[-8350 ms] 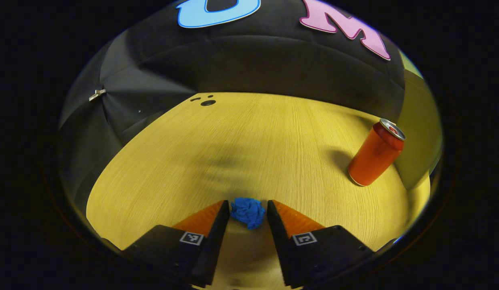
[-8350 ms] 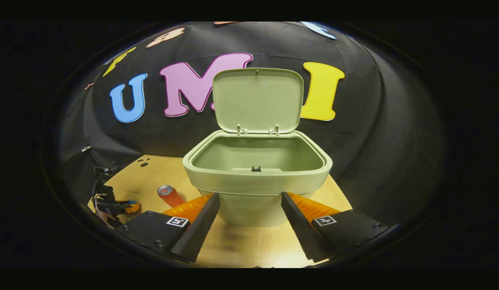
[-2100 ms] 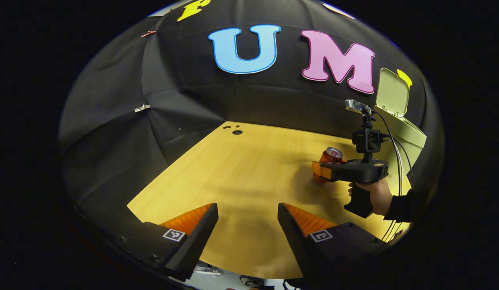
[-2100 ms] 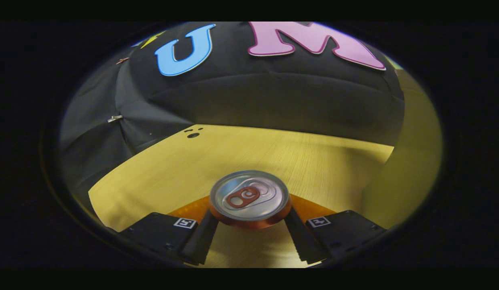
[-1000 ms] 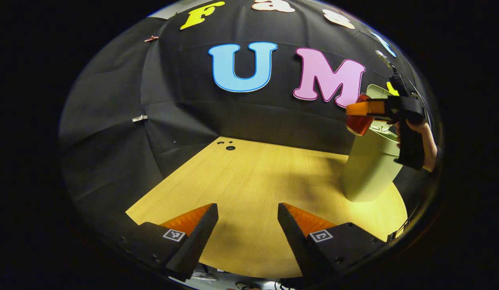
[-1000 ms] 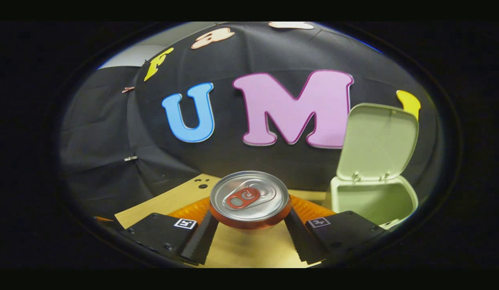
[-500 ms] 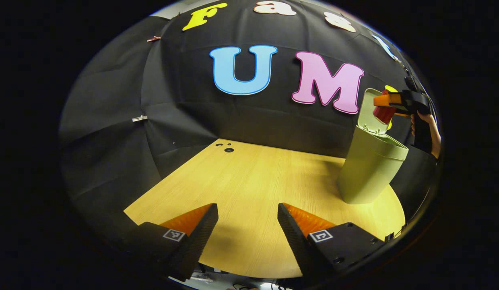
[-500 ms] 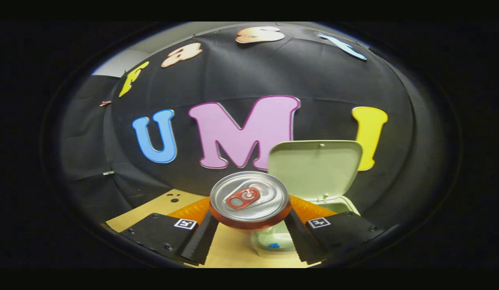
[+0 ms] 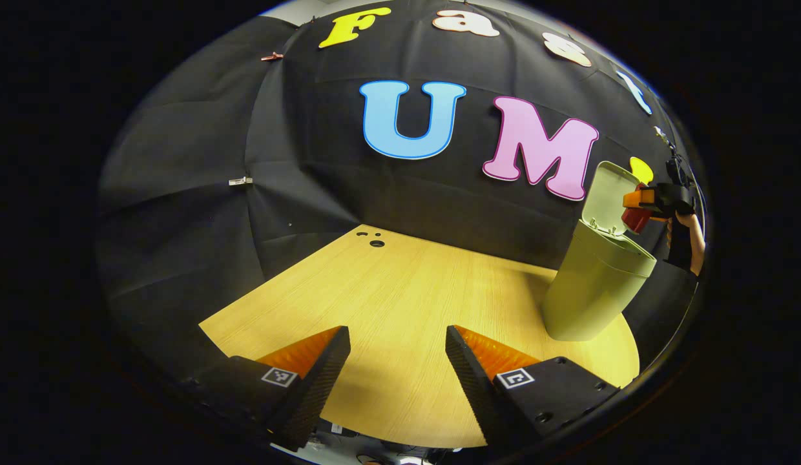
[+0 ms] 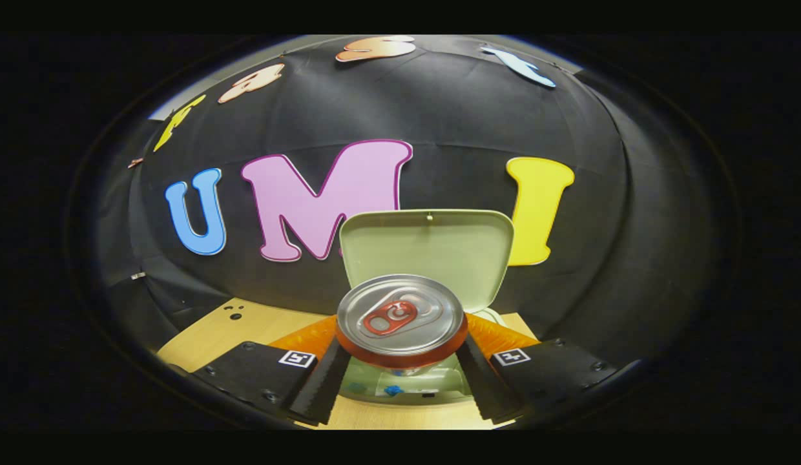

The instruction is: Press the lid of the desktop garbage bin to open it, pick up the crumpled paper on the desktop and throw it into the bin, then pick up the pop can on the desktop and drop it into the bin, and finally close the garbage bin lid.

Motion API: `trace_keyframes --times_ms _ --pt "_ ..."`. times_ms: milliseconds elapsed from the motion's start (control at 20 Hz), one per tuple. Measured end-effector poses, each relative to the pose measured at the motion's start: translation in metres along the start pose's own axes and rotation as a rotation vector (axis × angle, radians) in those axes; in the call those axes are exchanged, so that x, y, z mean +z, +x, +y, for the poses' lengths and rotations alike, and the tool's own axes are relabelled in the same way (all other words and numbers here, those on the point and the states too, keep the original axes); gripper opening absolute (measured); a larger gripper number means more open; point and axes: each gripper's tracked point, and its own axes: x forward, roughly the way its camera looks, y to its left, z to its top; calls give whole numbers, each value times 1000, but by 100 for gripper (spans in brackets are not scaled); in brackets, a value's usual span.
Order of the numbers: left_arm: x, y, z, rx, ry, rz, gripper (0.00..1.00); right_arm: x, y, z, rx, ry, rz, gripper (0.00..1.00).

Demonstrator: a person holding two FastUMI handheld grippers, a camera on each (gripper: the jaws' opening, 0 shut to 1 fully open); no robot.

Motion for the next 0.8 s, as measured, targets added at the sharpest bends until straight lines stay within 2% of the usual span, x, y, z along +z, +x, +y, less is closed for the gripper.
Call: trace_keyframes --times_ms 50,450,650,800 --pt "-1 -2 1 2 -2 -1 96 -3 2 0 -2 -1 6 84" --pt "-11 -9 15 26 -40 6 96 -16 12 -4 -58 -13 50 86" --pt "-14 -8 19 36 -33 15 96 1 9 0 -61 15 13 99" --pt "-11 -5 15 27 -26 10 96 23 0 0 -52 9 -29 99"
